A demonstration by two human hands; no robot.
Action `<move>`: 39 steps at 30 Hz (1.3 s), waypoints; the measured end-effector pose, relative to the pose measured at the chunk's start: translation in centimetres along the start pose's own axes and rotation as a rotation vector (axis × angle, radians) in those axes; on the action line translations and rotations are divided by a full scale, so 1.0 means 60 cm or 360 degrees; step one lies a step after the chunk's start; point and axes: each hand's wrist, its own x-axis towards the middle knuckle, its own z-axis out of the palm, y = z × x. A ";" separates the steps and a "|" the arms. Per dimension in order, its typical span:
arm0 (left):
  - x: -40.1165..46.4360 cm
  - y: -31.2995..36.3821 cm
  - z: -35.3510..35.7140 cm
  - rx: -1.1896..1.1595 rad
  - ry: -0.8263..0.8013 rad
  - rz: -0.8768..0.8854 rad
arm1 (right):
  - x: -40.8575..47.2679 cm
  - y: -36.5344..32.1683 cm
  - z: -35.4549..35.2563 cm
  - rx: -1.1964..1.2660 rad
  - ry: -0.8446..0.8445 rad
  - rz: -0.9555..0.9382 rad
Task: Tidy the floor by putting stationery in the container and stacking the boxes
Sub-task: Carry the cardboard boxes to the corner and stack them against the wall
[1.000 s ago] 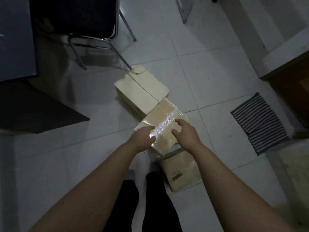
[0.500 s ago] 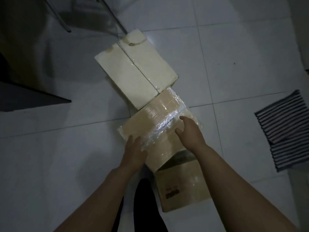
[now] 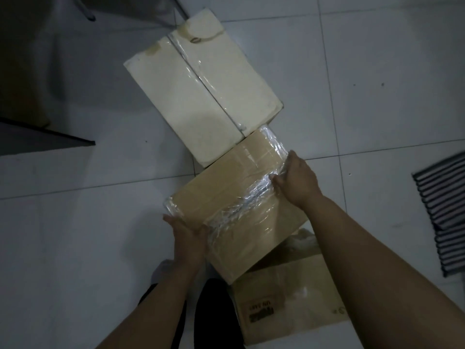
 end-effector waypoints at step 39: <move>-0.342 0.008 -0.565 -0.0167 0.0487 0.0610 | -0.560 -0.328 -0.092 -0.0006 0.0574 -0.0553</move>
